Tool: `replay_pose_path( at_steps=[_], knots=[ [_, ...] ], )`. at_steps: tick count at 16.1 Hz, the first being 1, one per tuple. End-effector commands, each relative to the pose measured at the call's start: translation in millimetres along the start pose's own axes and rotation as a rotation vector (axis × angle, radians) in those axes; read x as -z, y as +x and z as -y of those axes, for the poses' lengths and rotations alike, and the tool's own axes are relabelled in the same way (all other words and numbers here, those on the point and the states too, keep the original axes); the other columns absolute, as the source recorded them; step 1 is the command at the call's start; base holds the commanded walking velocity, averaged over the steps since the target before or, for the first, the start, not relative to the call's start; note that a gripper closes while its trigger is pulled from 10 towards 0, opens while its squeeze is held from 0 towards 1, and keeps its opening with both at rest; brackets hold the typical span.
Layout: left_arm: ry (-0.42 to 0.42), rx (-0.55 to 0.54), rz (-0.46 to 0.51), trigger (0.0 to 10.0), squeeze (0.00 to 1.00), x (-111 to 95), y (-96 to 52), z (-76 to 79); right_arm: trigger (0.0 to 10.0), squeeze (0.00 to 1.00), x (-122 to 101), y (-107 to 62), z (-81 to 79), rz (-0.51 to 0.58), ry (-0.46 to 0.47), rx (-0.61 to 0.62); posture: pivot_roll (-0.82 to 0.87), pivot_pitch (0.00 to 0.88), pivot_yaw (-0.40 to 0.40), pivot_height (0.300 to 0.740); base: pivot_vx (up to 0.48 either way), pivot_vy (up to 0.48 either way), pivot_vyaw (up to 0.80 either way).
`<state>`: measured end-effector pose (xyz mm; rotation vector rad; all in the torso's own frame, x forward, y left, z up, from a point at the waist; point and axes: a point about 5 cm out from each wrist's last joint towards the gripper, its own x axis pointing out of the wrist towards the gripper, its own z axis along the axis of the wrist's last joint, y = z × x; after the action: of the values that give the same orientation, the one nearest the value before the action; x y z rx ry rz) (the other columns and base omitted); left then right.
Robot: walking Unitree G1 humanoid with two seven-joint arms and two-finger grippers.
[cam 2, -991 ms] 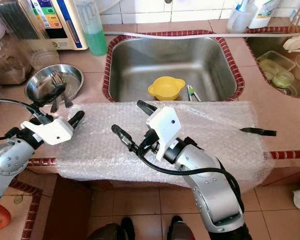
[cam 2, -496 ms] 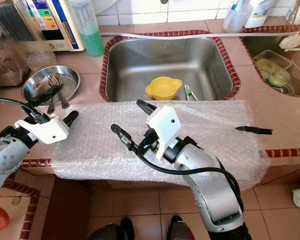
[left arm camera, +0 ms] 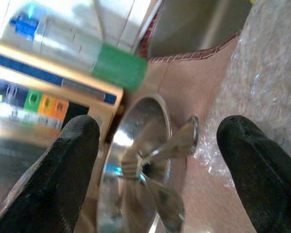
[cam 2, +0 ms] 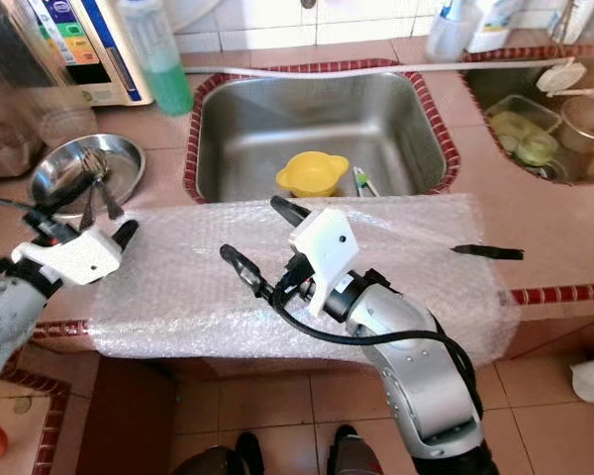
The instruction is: Kitchen organization
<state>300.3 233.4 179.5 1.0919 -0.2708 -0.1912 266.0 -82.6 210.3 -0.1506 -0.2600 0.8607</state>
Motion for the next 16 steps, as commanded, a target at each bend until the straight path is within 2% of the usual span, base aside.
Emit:
replay_pose_path(
  at_steps=[1, 5, 7, 10, 13, 14, 15, 16],
  knots=[
    [-0.007, 0.011, -0.066, 10.0, 0.0, 10, -9.0, 4.8, 10.0, 0.0, -3, 1.2, -2.8, 0.015, -0.005, -0.015, -0.05, 0.283, 0.068, 0.74, 0.0, 0.0, 0.0],
    [-0.021, 0.005, -0.078, 10.0, 0.0, 6, -17.7, 10.7, 10.0, 0.0, -3, 3.1, -2.4, 0.018, -0.009, -0.025, -0.04, 0.278, 0.064, 0.74, 0.0, 0.0, 0.0],
    [-0.021, -0.019, -0.088, 10.0, 0.0, 6, -21.1, 8.1, 10.0, 0.0, -3, 3.8, -2.0, 0.019, -0.009, -0.026, -0.04, 0.276, 0.063, 0.74, 0.0, 0.0, 0.0],
    [-0.004, -0.104, -0.13, 10.0, 0.0, 11, -23.2, -7.0, 10.0, 0.0, -3, 4.5, -1.7, 0.022, -0.01, -0.027, -0.04, 0.273, 0.063, 0.74, 0.0, 0.0, 0.0],
    [-0.02, -0.086, -0.144, 10.0, 0.0, 13, -26.8, -1.7, 10.0, 0.0, -3, 5.0, -1.9, 0.024, -0.011, -0.027, -0.04, 0.271, 0.064, 0.74, 0.0, 0.0, 0.0],
    [-0.024, -0.086, -0.143, 8.6, 0.0, 13, -26.9, -1.4, 10.0, 0.0, -3, 5.1, -2.0, 0.024, -0.011, -0.027, -0.04, 0.272, 0.064, 0.74, 0.0, 0.0, 0.0],
    [-0.035, -0.085, -0.135, 5.9, 0.0, 11, -26.4, -0.5, 10.0, 0.0, -3, 5.2, -1.8, 0.024, -0.012, -0.026, -0.04, 0.272, 0.064, 0.74, 0.0, 0.0, 0.0],
    [-0.038, -0.082, -0.128, 3.6, 0.0, 9, -25.9, 0.4, 10.0, 0.0, -3, 5.1, -1.8, 0.024, -0.013, -0.025, -0.04, 0.272, 0.065, 0.74, 0.0, 0.0, 0.0]
  ],
)
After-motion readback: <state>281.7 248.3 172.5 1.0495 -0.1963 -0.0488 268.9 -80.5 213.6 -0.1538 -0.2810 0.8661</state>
